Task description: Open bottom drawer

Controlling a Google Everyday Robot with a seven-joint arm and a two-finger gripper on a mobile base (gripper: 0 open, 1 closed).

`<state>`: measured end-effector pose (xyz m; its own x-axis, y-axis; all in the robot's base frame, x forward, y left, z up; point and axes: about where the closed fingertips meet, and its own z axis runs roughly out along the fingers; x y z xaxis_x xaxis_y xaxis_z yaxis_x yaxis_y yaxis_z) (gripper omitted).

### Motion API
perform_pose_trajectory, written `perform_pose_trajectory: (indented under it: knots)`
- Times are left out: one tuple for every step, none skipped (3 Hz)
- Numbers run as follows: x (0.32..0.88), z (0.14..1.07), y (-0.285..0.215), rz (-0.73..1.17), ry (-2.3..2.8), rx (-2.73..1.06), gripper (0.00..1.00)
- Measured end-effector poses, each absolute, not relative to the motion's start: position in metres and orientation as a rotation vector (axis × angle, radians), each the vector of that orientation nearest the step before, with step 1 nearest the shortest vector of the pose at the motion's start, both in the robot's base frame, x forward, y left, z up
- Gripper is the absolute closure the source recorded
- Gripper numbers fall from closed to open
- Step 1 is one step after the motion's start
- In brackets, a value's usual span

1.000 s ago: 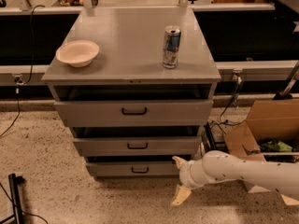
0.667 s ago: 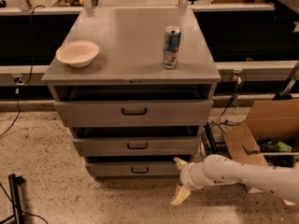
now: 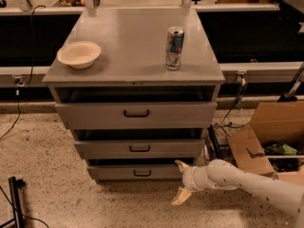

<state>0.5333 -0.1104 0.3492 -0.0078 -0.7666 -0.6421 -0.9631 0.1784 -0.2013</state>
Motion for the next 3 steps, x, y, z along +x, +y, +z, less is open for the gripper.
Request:
perform_pose_trajectory:
  knots:
    - [0.554,0.316,-0.105,0.443,1.797,-1.629,0.0]
    - [0.571,0.283,-0.097,0.499,1.776,-1.631,0.0]
    - [0.573,0.258,-0.097,0.532,1.795,-1.625,0.0]
